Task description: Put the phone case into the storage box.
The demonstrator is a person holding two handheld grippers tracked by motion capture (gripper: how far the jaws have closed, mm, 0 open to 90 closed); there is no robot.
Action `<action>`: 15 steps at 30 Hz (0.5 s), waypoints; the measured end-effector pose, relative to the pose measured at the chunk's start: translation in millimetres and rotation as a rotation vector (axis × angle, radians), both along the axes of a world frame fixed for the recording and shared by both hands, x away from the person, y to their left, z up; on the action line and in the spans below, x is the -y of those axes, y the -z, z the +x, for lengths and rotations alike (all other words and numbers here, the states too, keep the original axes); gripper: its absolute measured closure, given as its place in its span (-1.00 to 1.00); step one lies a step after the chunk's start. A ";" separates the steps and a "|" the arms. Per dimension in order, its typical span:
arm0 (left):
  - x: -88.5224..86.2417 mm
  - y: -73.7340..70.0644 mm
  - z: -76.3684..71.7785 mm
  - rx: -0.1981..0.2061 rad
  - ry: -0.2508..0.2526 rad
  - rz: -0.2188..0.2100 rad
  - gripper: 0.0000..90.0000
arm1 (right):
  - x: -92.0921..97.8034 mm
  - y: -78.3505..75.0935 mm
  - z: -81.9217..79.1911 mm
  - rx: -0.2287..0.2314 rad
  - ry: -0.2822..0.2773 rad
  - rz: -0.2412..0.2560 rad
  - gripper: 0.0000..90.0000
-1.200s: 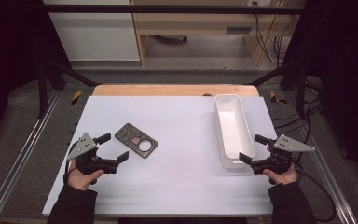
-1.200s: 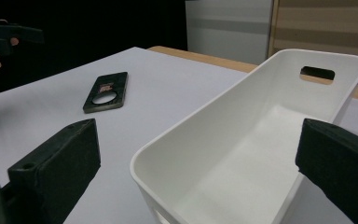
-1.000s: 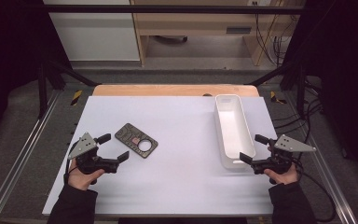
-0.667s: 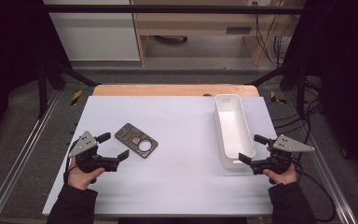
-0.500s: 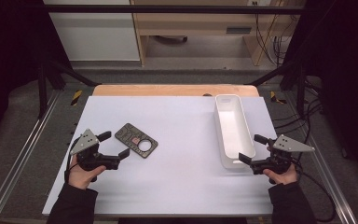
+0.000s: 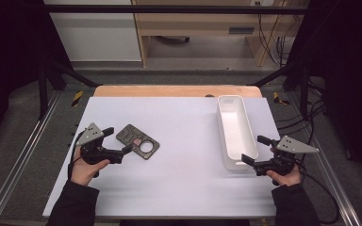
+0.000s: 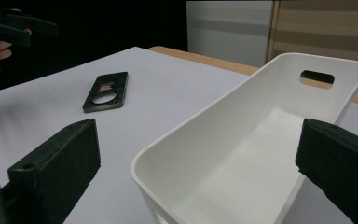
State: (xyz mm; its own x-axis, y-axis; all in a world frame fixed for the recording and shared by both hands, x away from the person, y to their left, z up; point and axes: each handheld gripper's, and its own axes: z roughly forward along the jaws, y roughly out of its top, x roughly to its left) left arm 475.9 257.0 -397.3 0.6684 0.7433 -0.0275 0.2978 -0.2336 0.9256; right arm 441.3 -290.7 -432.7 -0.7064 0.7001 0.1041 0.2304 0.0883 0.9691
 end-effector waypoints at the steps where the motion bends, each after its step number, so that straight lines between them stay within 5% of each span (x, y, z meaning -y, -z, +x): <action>1: 0.7 0.7 2.9 -0.008 -0.008 0.003 -1.00 | 0.0 0.1 0.2 0.002 0.000 -0.003 -0.99; 15: 5.9 5.2 30.8 -0.038 -0.036 0.038 -1.00 | -0.6 0.4 0.1 -0.002 0.001 -0.004 -0.99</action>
